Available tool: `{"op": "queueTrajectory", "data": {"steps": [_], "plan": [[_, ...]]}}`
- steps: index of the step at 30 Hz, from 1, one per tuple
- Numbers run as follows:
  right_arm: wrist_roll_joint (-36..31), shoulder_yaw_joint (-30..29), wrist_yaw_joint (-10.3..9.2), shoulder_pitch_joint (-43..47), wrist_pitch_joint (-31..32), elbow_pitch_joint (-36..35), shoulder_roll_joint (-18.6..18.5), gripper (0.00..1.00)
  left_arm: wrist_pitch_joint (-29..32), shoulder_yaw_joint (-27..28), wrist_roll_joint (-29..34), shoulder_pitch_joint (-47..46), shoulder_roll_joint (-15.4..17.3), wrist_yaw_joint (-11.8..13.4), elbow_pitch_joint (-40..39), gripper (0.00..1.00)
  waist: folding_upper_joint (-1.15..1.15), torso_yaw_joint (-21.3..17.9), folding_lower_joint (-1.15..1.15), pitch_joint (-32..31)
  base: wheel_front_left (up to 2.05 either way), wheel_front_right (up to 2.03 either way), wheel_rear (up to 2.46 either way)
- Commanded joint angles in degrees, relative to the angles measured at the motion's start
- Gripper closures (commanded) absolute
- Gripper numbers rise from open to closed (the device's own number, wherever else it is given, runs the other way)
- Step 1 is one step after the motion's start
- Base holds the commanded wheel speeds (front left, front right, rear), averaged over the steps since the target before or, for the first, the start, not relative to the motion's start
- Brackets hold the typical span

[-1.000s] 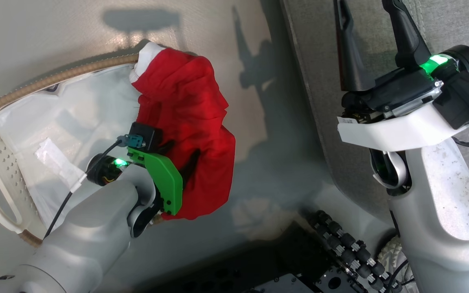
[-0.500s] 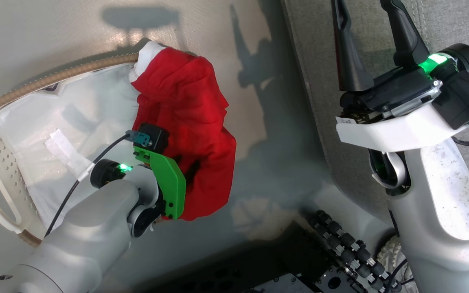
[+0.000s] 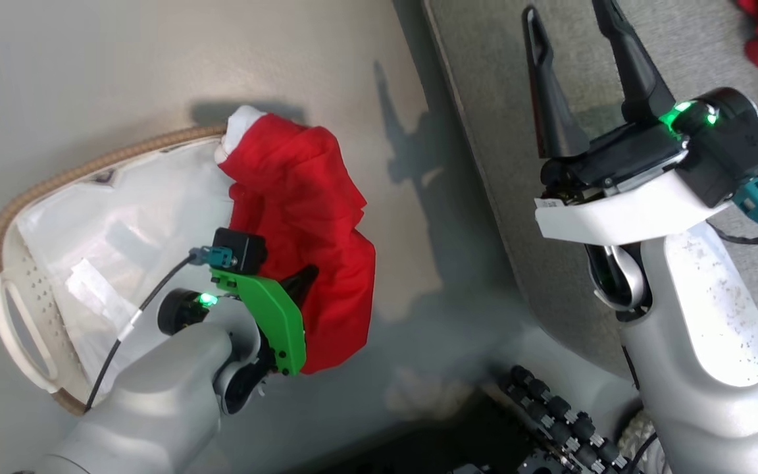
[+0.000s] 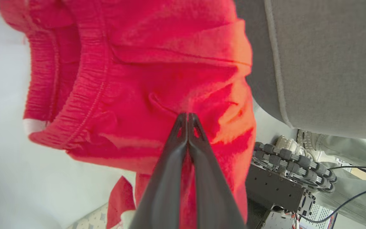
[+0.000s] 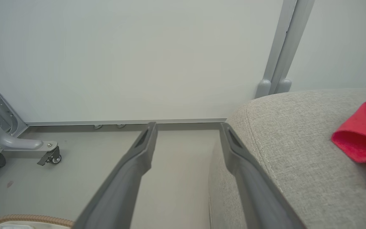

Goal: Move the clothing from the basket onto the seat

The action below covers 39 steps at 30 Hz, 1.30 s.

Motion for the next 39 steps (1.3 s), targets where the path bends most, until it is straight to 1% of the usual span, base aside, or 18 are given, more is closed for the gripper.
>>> {"op": "queueTrajectory", "data": {"steps": [1, 9, 14, 16, 18, 23, 27, 32, 39], "plan": [[-0.5, -0.1, -0.08, 1.1, -0.1, 0.6, -0.1, 0.0, -1.0, 0.0, -0.8, 1.4, -0.2, -0.2, -0.3, 1.0, 0.0, 1.2, 0.0, -5.1, 0.0, 0.0, 0.0], [-2.2, -1.2, -0.08, 4.5, -0.1, 3.5, -0.1, 0.0, -8.1, 0.0, -2.2, 4.8, -1.4, -0.2, -1.2, 1.0, 0.0, 3.6, 0.0, -13.4, 0.0, 0.0, 0.0], [-3.3, -1.9, -0.08, 7.2, -0.1, 5.3, -0.1, 0.0, -10.1, 1.2, -2.6, 6.4, -1.9, -0.2, -2.5, 1.0, 0.0, 5.6, 0.0, -18.8, 0.0, 0.0, 0.0], [-3.7, -2.2, -0.08, 8.4, -0.1, 5.9, -0.1, 0.0, -10.2, 4.0, -1.5, 6.9, -2.0, -0.2, -3.6, 1.0, 0.0, 6.6, 0.0, -21.0, 0.0, 0.0, 0.0], [-4.0, -2.5, -0.08, 9.7, -0.1, 6.6, -0.1, 0.0, -10.2, 8.1, 0.5, 8.6, -2.2, -0.2, -5.2, 1.0, 0.0, 7.5, 0.0, -23.1, 0.0, 0.0, 0.0], [-4.8, -3.3, -0.08, 13.0, -0.1, 8.0, -0.2, 0.0, -10.2, 18.9, 7.1, 13.4, -2.7, -0.2, -10.0, 1.0, 0.0, 9.7, 0.0, -28.3, 0.0, 0.0, 0.0], [-5.2, -3.7, -0.08, 15.4, -0.1, 9.0, -0.1, 0.0, -10.2, 25.7, 12.3, 17.9, -3.7, -0.2, -14.4, 1.0, 0.0, 11.3, 0.0, -31.8, 0.0, 0.0, 0.0], [-5.5, -4.0, -0.08, 18.1, -0.1, 10.1, -0.2, 0.0, -10.3, 33.0, 17.4, 21.9, -5.0, -0.2, -20.3, 1.0, 0.0, 12.8, 0.0, -35.7, 0.0, 0.0, 0.0], [-5.7, -4.0, -0.08, 21.1, -0.1, 11.1, -0.2, 0.0, -10.2, 40.7, 21.8, 24.6, -6.5, -0.2, -28.2, 1.0, 0.0, 14.0, 0.0, -39.6, 0.0, 0.0, 0.0]]}}
